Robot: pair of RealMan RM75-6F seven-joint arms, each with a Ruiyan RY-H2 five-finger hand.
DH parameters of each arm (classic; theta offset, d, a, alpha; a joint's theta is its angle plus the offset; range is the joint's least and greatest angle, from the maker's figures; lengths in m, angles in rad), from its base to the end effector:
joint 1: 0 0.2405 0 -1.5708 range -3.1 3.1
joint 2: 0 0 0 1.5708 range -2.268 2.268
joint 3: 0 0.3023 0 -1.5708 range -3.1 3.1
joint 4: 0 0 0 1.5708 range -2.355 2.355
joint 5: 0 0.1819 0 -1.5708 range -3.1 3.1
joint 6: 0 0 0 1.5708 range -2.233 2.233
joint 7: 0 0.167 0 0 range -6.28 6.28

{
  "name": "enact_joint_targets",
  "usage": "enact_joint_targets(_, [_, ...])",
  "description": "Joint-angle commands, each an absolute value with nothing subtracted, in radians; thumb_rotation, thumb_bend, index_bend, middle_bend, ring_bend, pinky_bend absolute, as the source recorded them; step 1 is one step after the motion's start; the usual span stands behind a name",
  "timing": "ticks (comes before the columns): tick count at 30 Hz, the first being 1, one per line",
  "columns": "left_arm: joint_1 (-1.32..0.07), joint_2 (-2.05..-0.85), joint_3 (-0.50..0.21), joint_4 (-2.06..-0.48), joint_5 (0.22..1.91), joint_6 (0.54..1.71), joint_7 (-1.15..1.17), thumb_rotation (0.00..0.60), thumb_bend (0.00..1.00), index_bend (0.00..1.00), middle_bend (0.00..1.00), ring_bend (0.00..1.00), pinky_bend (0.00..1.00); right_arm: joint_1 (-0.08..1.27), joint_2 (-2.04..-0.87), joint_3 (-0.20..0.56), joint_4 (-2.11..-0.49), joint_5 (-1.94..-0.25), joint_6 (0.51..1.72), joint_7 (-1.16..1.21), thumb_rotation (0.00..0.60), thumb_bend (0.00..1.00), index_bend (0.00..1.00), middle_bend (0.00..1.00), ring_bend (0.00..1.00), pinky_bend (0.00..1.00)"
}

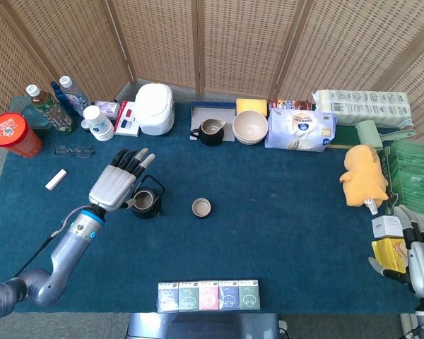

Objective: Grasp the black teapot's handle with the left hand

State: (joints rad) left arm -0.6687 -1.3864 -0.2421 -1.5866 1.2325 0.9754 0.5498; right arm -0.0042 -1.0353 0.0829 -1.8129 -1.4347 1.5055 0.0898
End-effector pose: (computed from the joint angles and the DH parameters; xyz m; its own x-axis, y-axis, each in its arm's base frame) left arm -0.1797 0.3878 0.0706 0.6402 0.0496 0.7666 0.7085 -0.4239 -0.5642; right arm -0.3308 -0.1791 0.2291 0.1946 0.0251 0.9806 -0.9746 0.1178 0.1904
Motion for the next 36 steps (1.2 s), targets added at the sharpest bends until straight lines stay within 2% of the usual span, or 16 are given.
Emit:
enact_joint_targets(1, [-0.724,-1.409,-0.271,-1.562,1.171,0.927,0.581,0.600,0.13,0.00,0.00,0.00,0.04,-0.002,-1.037,0.086,-1.809,-1.425,1.499,0.089,0.600,0.00,0.00,0.00,0.00,0.00])
enact_joint_targets(12, [-0.846,-1.490,-0.272,-1.459,1.001,0.841,0.688,0.600,0.13,0.00,0.00,0.00,0.05,0.007,-1.037,0.105,-1.795,-1.363,1.471,0.100,0.600,0.00,0.00,0.00,0.00,0.00])
enact_joint_targets(14, [-0.859,-1.493,-0.267,-1.441,0.976,0.824,0.691,0.600,0.13,0.00,0.00,0.00,0.09,0.008,-1.037,0.109,-1.791,-1.354,1.468,0.102,0.600,0.00,0.00,0.00,0.00,0.00])
enact_joint_targets(17, [-0.879,-1.500,-0.260,-1.413,0.936,0.798,0.687,0.600,0.13,0.00,0.00,0.02,0.21,0.012,-1.040,0.112,-1.785,-1.341,1.459,0.101,0.600,0.00,0.00,0.00,0.00,0.00])
enact_joint_targets(21, [-0.901,-1.514,-0.252,-1.382,0.903,0.782,0.687,0.600,0.13,0.04,0.05,0.10,0.31,0.017,-1.045,0.113,-1.781,-1.333,1.449,0.094,0.600,0.00,0.00,0.00,0.00,0.00])
enact_joint_targets(31, [-0.959,-1.567,-0.233,-1.314,0.854,0.773,0.690,0.600,0.14,0.09,0.07,0.13,0.37,0.020,-1.053,0.114,-1.779,-1.327,1.445,0.083,0.600,0.00,0.00,0.00,0.00,0.00])
enact_joint_targets(36, [-0.992,-1.593,-0.225,-1.291,0.815,0.773,0.720,0.600,0.19,0.13,0.10,0.24,0.47,0.023,-1.056,0.115,-1.773,-1.323,1.439,0.081,0.600,0.00,0.00,0.00,0.00,0.00])
